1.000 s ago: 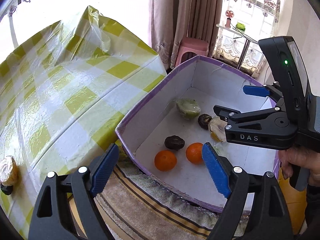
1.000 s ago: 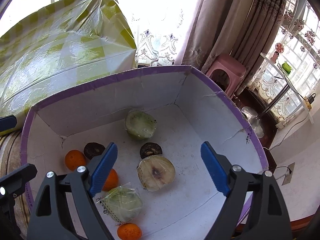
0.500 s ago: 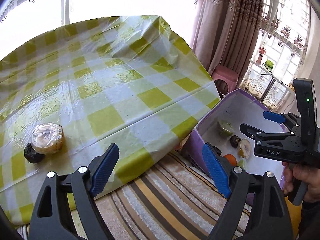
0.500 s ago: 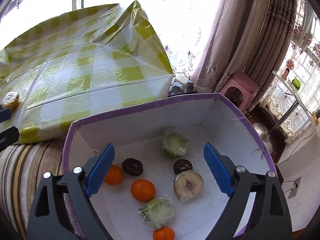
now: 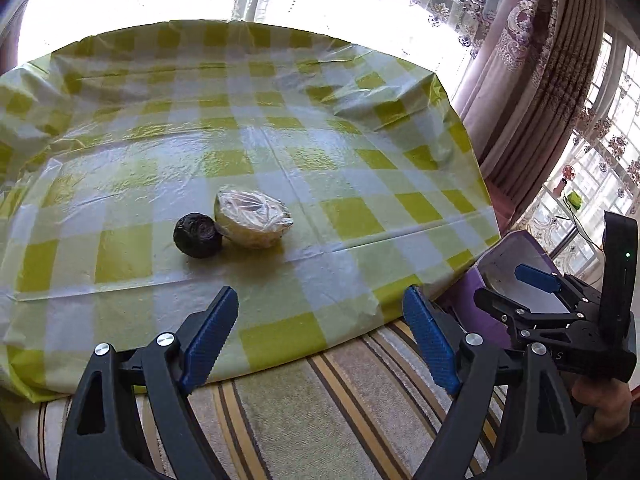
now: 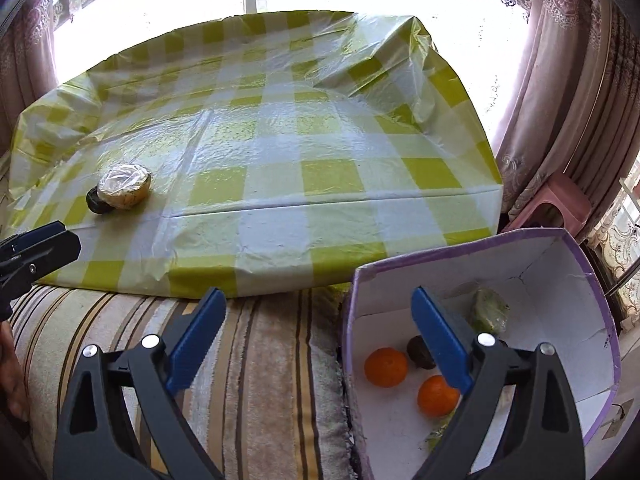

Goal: Organize fruits
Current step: 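Withdraw both open grippers from the box toward the table, then grasp the dark brown fruit with the left gripper while the right gripper grasps the bagged pale fruit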

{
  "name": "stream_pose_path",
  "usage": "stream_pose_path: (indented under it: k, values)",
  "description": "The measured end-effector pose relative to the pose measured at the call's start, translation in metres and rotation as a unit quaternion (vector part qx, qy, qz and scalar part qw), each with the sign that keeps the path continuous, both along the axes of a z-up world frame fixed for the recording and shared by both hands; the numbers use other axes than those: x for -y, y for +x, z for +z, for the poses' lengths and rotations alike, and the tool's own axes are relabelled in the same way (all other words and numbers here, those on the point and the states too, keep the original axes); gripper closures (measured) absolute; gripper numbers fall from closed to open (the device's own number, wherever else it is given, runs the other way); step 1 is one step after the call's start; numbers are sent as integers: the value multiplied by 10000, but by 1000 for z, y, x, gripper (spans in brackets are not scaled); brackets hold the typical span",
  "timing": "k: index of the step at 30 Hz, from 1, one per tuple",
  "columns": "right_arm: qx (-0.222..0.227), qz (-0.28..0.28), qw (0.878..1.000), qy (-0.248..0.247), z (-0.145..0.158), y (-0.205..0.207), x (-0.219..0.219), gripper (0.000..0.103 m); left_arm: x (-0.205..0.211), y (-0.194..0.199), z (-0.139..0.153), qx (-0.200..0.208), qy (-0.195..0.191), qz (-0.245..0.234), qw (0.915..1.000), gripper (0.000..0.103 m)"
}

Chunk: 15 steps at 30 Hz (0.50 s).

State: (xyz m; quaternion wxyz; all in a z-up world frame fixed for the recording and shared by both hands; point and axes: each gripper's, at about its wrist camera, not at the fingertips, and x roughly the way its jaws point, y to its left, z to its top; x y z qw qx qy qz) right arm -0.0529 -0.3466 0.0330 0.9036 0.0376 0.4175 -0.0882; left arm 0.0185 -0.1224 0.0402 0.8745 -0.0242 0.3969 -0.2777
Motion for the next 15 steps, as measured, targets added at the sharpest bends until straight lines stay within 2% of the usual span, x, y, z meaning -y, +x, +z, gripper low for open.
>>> stream_pose_path:
  k: [4, 8, 11, 15]
  values:
    - [-17, 250, 9997, 73, -2, 12, -25, 9, -36, 15, -4, -193, -137, 385, 9990, 26]
    - [-36, 490, 9987, 156, -3, 27, -47, 9, -57, 32, -9, -322, -99, 640, 9974, 37]
    - [-24, 632, 9977, 244, -3, 38, -62, 9, -63, 44, -13, -411, 11, 667, 9969, 42]
    - [45, 706, 9969, 351, -4, 53, -78, 9, -53, 59, -16, -406, 373, 451, 9975, 43]
